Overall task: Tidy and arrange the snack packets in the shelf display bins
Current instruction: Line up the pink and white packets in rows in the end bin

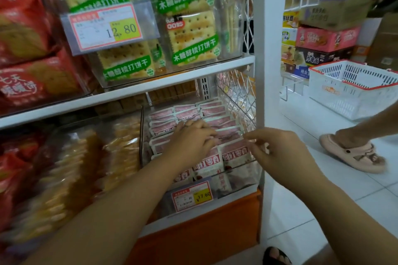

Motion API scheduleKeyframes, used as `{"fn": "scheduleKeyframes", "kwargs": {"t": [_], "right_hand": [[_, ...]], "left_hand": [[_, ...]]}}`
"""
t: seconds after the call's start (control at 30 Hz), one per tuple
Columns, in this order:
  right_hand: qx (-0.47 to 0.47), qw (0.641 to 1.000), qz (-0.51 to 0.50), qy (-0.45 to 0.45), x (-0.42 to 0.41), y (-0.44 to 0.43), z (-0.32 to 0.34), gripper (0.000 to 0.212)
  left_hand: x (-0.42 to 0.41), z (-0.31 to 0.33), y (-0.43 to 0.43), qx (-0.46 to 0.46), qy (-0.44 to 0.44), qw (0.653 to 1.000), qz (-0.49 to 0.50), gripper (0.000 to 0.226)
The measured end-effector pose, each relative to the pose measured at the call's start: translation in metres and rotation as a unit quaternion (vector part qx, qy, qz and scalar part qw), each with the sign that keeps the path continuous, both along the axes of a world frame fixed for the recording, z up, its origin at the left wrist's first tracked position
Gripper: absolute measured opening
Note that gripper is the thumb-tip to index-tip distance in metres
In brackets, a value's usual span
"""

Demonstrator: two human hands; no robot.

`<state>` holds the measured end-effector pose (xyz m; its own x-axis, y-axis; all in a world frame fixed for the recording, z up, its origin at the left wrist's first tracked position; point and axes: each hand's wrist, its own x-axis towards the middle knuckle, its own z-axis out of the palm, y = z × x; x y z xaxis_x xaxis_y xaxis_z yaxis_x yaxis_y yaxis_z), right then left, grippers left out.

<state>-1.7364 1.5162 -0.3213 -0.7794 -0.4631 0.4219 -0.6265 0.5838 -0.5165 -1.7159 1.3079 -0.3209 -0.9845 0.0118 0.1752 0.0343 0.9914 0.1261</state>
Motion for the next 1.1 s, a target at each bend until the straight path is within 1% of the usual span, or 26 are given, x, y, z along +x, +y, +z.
{"fn": "scheduleKeyframes", "kwargs": {"t": [0.07,0.1,0.2,0.27,0.4,0.5,0.57,0.63,0.73,0.8,0.83,0.9,0.97,1.03,1.1], "right_hand": [[-0.061,0.997,-0.054,0.003,0.000,0.009,-0.003,0.016],[-0.073,0.995,-0.074,0.006,-0.001,0.012,-0.006,0.014],[-0.072,0.991,-0.113,0.001,-0.007,0.019,-0.013,0.010],[-0.064,0.991,-0.119,-0.011,-0.012,0.019,-0.017,0.012],[-0.034,0.994,-0.079,-0.066,-0.012,0.014,-0.016,0.021],[-0.051,0.993,-0.067,-0.078,-0.012,0.013,-0.015,0.023],[-0.058,0.993,-0.070,-0.078,-0.013,0.013,-0.015,0.022],[-0.060,0.992,-0.076,-0.079,-0.014,0.012,-0.015,0.020],[-0.061,0.992,-0.080,-0.080,-0.013,0.011,-0.015,0.020],[-0.053,0.992,-0.088,-0.077,-0.011,0.009,-0.017,0.022],[-0.060,0.992,-0.095,-0.065,-0.009,0.008,-0.018,0.023],[-0.099,0.988,-0.114,-0.008,-0.005,0.003,-0.021,0.020],[-0.154,0.977,-0.133,0.061,0.000,-0.002,-0.020,0.016],[-0.180,0.970,-0.121,0.111,0.007,-0.007,-0.018,0.015],[-0.160,0.977,-0.056,0.130,0.013,-0.013,-0.021,0.015]], "left_hand": [[-0.013,0.002,0.009,-0.013,0.002,1.000,0.012,0.031],[-0.018,0.002,0.015,-0.026,-0.002,1.000,0.014,0.030],[-0.031,-0.001,0.026,-0.079,-0.008,0.997,0.006,0.024],[-0.037,-0.004,0.029,-0.086,-0.002,0.996,0.006,0.023],[-0.043,-0.005,0.034,-0.057,0.052,0.997,0.014,0.024],[-0.044,-0.014,0.033,-0.033,0.084,0.995,0.030,0.022],[-0.044,-0.020,0.032,-0.011,0.080,0.996,0.041,0.019],[-0.045,-0.021,0.033,-0.018,0.059,0.997,0.048,0.018],[-0.044,-0.015,0.035,-0.027,0.052,0.997,0.051,0.016],[-0.040,-0.010,0.035,0.005,0.051,0.997,0.050,0.014],[-0.036,-0.008,0.035,0.030,0.055,0.997,0.050,0.014],[-0.023,-0.005,0.033,0.070,0.083,0.993,0.042,0.015],[-0.004,-0.001,0.025,0.077,0.118,0.990,0.028,0.017],[0.022,0.004,0.012,0.056,0.130,0.990,0.027,0.019],[0.050,0.009,-0.005,-0.001,0.126,0.991,0.036,0.020]]}}
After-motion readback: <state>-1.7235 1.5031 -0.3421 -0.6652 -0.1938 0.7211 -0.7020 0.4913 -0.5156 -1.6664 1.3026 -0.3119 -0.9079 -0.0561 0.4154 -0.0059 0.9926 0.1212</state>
